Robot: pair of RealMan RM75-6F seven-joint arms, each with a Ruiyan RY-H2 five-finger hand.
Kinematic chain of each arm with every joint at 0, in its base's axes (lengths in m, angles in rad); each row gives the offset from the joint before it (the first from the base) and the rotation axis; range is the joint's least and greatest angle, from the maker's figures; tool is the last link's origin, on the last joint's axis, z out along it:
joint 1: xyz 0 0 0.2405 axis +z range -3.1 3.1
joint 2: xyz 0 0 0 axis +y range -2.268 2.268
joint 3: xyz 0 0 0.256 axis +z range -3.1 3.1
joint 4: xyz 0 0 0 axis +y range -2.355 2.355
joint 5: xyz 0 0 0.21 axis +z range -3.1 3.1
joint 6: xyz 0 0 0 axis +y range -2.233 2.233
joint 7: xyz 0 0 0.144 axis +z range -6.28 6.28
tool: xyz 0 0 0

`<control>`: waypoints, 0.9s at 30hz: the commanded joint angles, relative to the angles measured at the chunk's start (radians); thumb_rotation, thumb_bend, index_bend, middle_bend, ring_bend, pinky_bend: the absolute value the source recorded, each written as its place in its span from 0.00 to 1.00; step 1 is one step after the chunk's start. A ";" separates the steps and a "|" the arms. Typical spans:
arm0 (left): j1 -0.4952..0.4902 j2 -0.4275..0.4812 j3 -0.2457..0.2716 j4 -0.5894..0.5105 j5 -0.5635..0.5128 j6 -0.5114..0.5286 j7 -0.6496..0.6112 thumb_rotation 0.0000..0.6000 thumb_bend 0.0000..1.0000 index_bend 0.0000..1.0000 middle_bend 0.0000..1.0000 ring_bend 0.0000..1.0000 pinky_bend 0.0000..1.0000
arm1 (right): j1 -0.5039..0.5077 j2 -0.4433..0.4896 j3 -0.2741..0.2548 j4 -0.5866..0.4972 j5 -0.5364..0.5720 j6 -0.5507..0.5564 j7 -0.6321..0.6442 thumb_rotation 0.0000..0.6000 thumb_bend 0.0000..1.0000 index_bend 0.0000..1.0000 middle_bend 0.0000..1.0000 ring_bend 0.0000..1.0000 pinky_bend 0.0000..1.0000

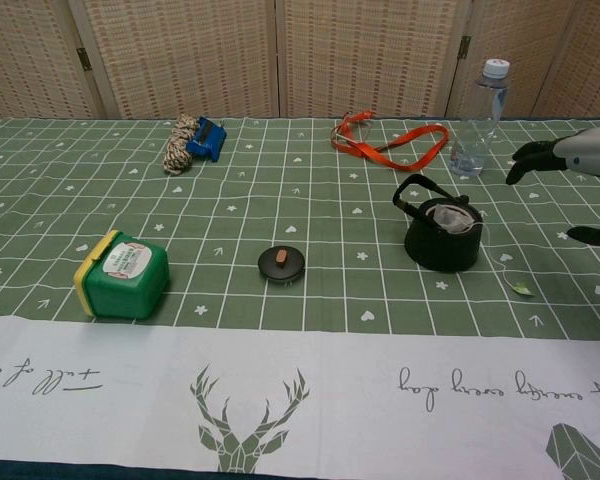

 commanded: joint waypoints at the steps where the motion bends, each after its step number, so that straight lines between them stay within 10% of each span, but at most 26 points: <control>1: 0.000 0.002 0.000 0.002 0.002 0.002 -0.006 1.00 0.24 0.00 0.05 0.04 0.00 | 0.105 0.033 0.059 -0.032 0.128 -0.045 -0.050 1.00 0.44 0.14 0.32 0.19 0.00; 17: 0.005 0.009 0.000 0.002 0.010 0.015 -0.030 1.00 0.24 0.00 0.05 0.03 0.00 | 0.323 0.056 0.026 -0.025 0.453 -0.139 -0.085 1.00 0.44 0.25 0.59 0.40 0.03; 23: 0.008 0.007 -0.001 0.003 0.010 0.020 -0.030 1.00 0.24 0.00 0.05 0.03 0.01 | 0.350 0.030 0.006 0.062 0.490 -0.227 -0.023 1.00 0.44 0.26 0.61 0.48 0.61; 27: 0.009 0.009 -0.003 0.005 0.009 0.022 -0.037 1.00 0.24 0.00 0.06 0.03 0.01 | 0.359 0.026 0.002 0.120 0.497 -0.303 0.037 1.00 0.44 0.27 0.65 0.51 0.70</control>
